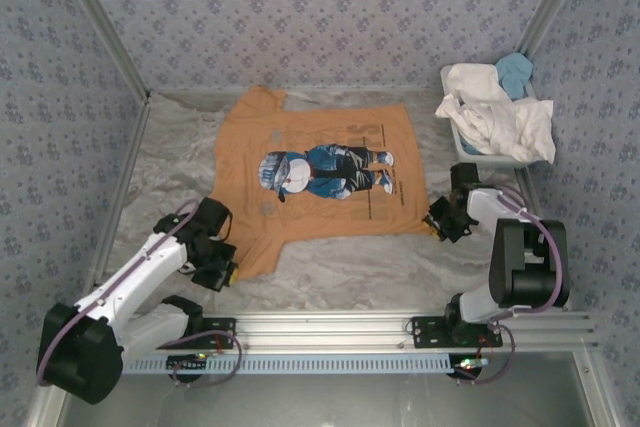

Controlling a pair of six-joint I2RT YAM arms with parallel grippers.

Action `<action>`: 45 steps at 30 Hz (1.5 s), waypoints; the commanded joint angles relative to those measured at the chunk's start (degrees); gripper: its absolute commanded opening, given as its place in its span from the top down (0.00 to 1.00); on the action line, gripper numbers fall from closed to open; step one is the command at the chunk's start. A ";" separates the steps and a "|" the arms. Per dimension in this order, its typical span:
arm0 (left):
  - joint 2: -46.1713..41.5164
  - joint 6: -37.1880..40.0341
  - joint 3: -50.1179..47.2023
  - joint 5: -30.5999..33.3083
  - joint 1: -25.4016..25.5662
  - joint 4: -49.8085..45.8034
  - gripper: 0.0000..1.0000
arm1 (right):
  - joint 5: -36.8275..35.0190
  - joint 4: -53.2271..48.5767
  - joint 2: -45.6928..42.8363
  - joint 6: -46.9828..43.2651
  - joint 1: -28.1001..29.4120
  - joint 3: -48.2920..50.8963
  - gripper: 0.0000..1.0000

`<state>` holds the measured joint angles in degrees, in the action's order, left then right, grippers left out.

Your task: Fold and stack the t-shirts

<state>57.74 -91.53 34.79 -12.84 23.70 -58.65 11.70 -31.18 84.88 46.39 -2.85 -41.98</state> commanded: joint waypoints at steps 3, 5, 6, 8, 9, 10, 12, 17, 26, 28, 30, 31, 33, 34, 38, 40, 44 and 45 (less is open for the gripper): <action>-0.96 -1.64 -1.04 0.17 0.95 -1.45 1.00 | -2.29 0.28 -1.15 1.51 1.01 1.84 0.81; -1.11 -1.64 -1.12 0.29 1.20 -1.55 1.00 | -2.73 -0.04 -1.71 1.43 1.23 1.99 0.88; -1.21 -1.64 -1.04 0.44 1.33 -1.76 1.00 | -3.06 -0.55 -2.20 1.34 1.26 1.96 0.91; -1.60 -1.51 -0.46 1.44 1.82 -2.83 1.00 | -3.58 -1.42 -3.65 1.14 1.36 1.99 0.95; -1.87 -1.22 -0.02 2.11 2.07 -3.64 1.00 | -3.87 -2.18 -4.51 1.05 1.54 1.90 0.97; -2.17 -0.97 0.34 2.80 2.26 -4.34 1.00 | -4.15 -2.90 -5.40 1.01 1.66 1.90 0.99; -2.77 -0.28 0.71 3.63 2.31 -5.26 1.00 | -4.65 -5.03 -7.29 0.85 1.88 1.97 1.00; -3.72 0.19 0.45 3.96 2.42 -6.00 1.00 | -5.59 -8.90 -10.21 0.48 2.71 1.99 0.82; -2.74 0.60 0.28 3.43 2.48 -4.91 1.00 | -2.49 -9.97 -10.76 4.11 5.43 3.08 0.58; -2.63 0.67 0.13 3.41 2.46 -4.67 1.00 | -3.30 -9.78 -9.94 4.69 6.68 2.48 0.57; -2.55 0.50 -0.07 3.20 2.48 -4.24 1.00 | -3.84 -9.48 -8.37 4.73 7.15 1.99 0.56; -2.58 0.45 -0.07 3.26 2.48 -4.11 1.00 | -4.04 -9.26 -7.68 4.61 7.25 1.75 0.56; -2.38 0.43 -0.01 3.24 2.42 -3.82 1.00 | -3.84 -8.64 -6.08 4.31 7.25 1.86 0.56; -2.36 0.49 -0.03 3.25 2.46 -3.76 1.00 | -3.64 -8.25 -5.56 4.32 7.25 1.95 0.57; -2.43 0.55 -0.16 3.25 2.47 -3.83 1.00 | -4.01 -5.13 -2.33 3.40 6.24 1.32 0.61; -2.52 0.42 -0.16 3.23 2.47 -3.75 1.00 | -4.73 -4.08 -0.33 1.48 6.22 -0.57 0.63; -2.53 0.56 -0.03 3.43 2.47 -3.85 1.00 | -4.85 -4.47 1.30 -0.26 7.11 -3.27 0.68; -2.50 0.48 0.00 3.42 2.41 -4.00 1.00 | -4.88 -5.06 0.88 -0.33 7.36 -3.57 0.68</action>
<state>55.29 -91.57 34.35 -9.78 25.89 -61.32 8.12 -42.15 84.93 48.01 3.84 -43.38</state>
